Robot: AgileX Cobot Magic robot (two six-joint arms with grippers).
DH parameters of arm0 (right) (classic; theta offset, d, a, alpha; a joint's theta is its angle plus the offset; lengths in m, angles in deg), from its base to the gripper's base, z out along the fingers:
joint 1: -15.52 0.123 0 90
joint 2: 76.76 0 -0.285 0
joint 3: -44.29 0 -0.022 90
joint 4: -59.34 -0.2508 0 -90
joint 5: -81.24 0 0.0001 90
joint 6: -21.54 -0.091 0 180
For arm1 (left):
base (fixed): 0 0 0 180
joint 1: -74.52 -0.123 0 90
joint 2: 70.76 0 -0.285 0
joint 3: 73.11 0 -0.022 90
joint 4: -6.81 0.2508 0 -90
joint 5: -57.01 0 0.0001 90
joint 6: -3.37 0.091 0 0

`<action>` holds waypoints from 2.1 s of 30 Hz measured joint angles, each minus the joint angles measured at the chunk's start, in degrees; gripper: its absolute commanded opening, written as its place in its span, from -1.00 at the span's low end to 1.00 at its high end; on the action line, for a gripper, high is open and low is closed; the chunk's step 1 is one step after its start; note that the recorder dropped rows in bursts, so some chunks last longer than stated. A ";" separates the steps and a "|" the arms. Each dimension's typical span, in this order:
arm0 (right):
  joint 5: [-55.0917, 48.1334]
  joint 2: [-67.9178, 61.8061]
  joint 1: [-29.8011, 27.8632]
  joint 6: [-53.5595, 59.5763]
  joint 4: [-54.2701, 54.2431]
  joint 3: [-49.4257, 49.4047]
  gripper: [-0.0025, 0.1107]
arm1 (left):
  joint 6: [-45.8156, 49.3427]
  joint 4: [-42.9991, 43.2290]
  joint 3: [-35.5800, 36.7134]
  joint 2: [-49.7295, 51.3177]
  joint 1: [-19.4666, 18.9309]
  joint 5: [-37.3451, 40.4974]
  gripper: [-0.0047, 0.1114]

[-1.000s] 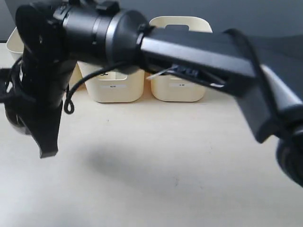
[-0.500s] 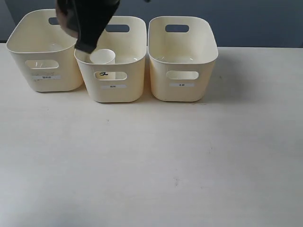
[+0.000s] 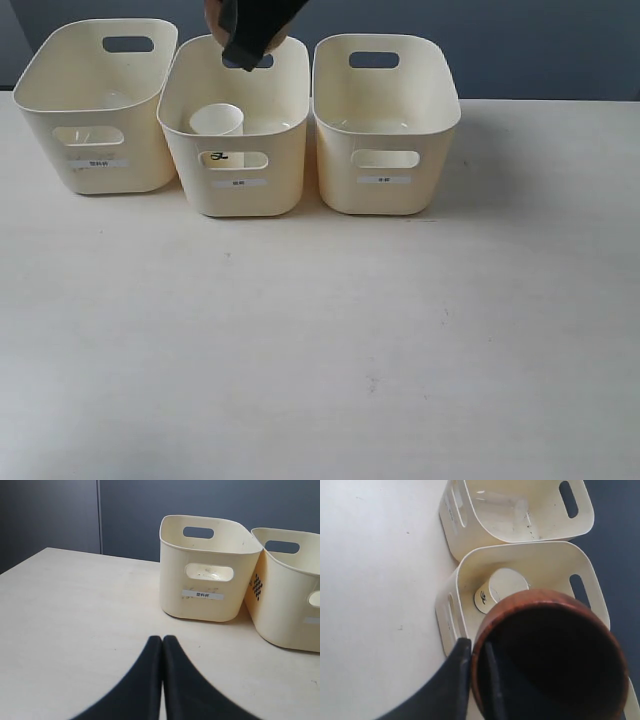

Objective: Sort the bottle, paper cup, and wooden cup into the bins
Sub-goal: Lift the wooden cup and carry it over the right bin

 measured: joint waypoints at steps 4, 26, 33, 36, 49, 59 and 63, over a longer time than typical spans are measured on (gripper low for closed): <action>0.00 0.00 0.00 -0.47 0.13 0.00 -0.97 | 0.00 0.00 0.00 0.00 0.00 0.00 -0.92; 0.00 0.00 0.00 -3.52 3.51 0.00 -0.97 | 0.00 0.00 0.00 0.00 0.00 0.00 -0.92; -0.86 0.00 0.00 -4.35 4.67 0.00 -0.97 | 0.00 0.00 0.00 0.00 0.00 0.00 -0.92; -1.01 0.00 0.00 -4.48 4.65 0.00 -0.97 | 0.00 0.00 0.00 0.00 0.00 0.00 -0.92; -4.56 0.00 0.00 -5.59 4.90 0.00 -0.97 | 0.00 0.00 0.00 0.00 0.00 0.00 -0.92; -5.14 1.04 0.00 -7.04 5.06 0.00 -0.97 | 0.00 0.00 0.00 0.00 0.00 0.00 -0.92; -4.89 1.17 0.00 -8.08 6.82 -0.26 -0.97 | 0.00 0.00 0.00 0.00 0.00 0.00 -0.92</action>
